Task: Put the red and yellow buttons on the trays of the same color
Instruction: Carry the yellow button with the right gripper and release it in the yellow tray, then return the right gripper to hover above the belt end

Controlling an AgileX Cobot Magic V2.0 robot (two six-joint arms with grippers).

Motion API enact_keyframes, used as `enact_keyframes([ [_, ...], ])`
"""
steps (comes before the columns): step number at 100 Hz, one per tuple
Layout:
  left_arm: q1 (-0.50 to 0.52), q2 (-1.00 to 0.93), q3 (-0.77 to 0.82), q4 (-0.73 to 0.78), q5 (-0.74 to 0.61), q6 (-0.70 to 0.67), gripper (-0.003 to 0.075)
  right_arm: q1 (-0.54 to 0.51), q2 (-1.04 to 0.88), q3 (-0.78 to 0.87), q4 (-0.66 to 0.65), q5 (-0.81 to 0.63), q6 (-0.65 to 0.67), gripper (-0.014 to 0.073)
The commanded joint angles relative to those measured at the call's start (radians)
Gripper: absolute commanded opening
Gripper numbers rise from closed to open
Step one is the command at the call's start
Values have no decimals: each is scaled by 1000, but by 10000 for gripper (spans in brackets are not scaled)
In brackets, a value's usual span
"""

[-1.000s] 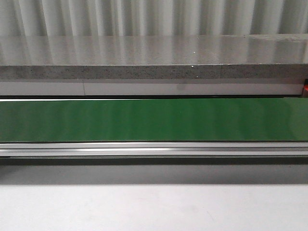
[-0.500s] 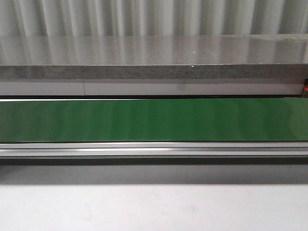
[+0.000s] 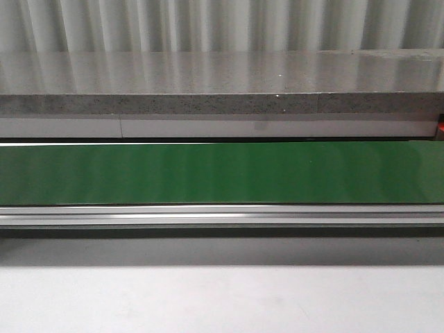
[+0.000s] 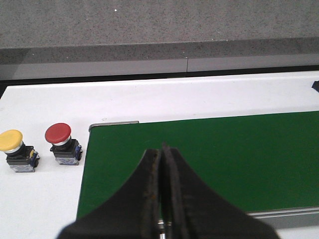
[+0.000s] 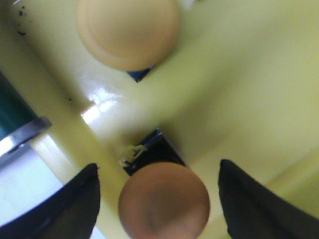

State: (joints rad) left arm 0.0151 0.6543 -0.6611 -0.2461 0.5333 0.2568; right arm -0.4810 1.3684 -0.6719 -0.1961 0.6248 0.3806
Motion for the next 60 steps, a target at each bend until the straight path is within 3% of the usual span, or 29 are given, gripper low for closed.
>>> enact_keyframes([
  [1,1,-1,-27,-20,-73,-2,-20,-5,-22,-37,-6,0,1,552],
  [36,1,-1,-27,-20,-73,-2,-20,13,-167,-80,-3,48,1,552],
  [60,1,-1,-27,-20,-73,-2,-20,208,-346,-80,-1,17,-31,552],
])
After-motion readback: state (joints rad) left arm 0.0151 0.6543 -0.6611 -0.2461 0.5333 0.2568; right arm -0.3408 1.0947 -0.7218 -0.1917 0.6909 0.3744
